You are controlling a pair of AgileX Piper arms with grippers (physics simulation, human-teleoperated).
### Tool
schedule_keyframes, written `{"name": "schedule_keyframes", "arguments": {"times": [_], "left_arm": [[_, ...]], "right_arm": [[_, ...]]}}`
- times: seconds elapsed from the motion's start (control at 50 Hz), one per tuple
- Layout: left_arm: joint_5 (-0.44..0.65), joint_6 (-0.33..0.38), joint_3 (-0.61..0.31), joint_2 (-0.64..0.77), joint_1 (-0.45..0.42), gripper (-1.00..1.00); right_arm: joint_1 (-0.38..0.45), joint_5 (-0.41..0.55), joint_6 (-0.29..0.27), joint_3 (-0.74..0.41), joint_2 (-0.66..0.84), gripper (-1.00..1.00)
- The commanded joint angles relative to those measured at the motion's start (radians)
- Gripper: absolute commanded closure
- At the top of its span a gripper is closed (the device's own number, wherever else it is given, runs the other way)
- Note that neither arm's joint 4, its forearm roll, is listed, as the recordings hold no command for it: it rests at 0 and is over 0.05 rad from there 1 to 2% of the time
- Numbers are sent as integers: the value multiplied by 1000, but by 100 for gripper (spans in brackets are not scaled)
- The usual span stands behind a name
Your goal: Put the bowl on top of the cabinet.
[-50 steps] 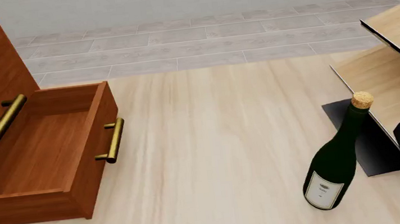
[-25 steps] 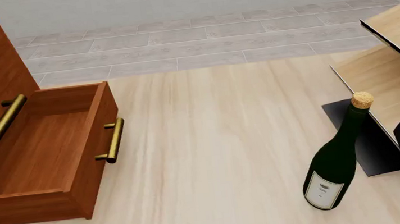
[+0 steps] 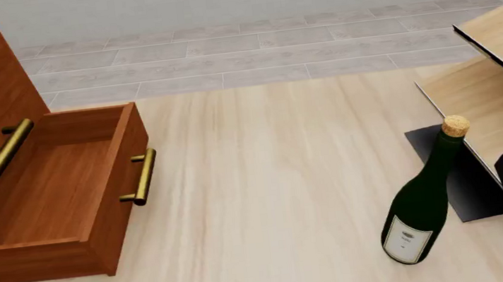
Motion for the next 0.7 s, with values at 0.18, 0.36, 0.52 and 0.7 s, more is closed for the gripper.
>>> {"name": "schedule_keyframes", "arguments": {"times": [0.18,0.36,0.52,0.7], "left_arm": [[9,-39,-50,-2,0,-100],[9,-36,-100,11,-12,-100],[9,-33,-114,3,-10,-100],[9,-31,-128,-17,-9,-100]], "right_arm": [[1,4,4,0,-5,-100],[2,-1,4,0,0,-100],[2,3,2,0,-7,-100],[2,4,2,0,-7,-100]]}}
